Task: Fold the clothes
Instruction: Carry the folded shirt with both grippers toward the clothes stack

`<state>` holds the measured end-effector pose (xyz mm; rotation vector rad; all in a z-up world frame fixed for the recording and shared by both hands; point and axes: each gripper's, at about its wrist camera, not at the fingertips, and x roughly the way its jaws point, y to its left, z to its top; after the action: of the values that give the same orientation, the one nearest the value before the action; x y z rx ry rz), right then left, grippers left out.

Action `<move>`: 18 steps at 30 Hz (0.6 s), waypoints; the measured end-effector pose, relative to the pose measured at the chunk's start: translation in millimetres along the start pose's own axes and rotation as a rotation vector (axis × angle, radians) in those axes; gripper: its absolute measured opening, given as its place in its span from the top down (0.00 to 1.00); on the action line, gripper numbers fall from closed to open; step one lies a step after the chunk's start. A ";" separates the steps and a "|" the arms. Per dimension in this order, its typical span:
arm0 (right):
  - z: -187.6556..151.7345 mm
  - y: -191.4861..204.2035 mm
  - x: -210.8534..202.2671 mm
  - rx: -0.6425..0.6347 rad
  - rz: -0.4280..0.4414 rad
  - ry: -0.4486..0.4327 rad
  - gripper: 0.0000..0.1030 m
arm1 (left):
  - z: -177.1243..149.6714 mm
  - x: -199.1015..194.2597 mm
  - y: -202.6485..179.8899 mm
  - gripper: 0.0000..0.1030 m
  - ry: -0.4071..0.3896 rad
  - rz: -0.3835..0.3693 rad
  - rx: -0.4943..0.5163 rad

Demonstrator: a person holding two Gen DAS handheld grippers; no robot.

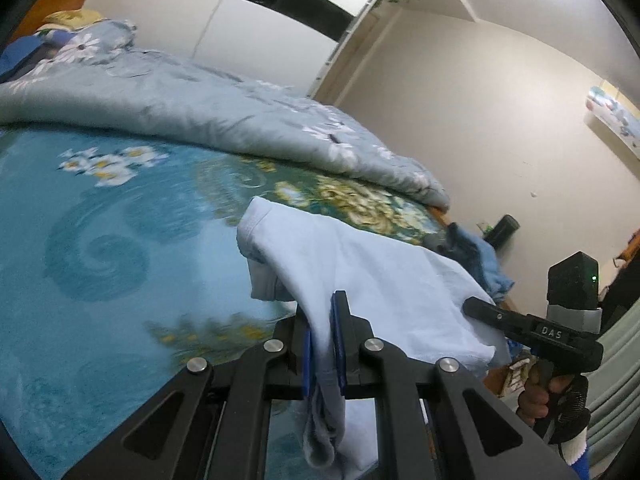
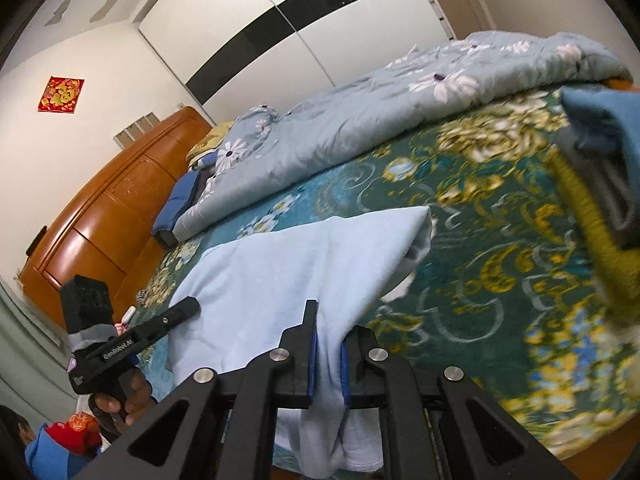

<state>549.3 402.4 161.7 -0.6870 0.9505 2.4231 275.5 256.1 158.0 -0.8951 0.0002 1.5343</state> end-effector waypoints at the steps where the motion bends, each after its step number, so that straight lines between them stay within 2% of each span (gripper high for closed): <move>1: 2.8 -4.4 -6.2 -0.002 -0.008 -0.006 0.91 | 3.3 3.8 -8.9 0.90 0.000 -0.009 0.009; 8: 26.9 -44.8 -51.3 -0.012 -0.065 -0.048 0.91 | 26.6 40.3 -79.6 0.90 0.017 -0.073 0.099; 18: 89.0 -115.4 -124.4 -0.043 -0.221 -0.086 0.91 | 61.6 105.9 -196.2 0.90 0.031 -0.168 0.238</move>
<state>685.6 515.2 235.1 -0.6604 0.7491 2.2637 419.9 416.1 242.1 -0.7109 0.1251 1.3323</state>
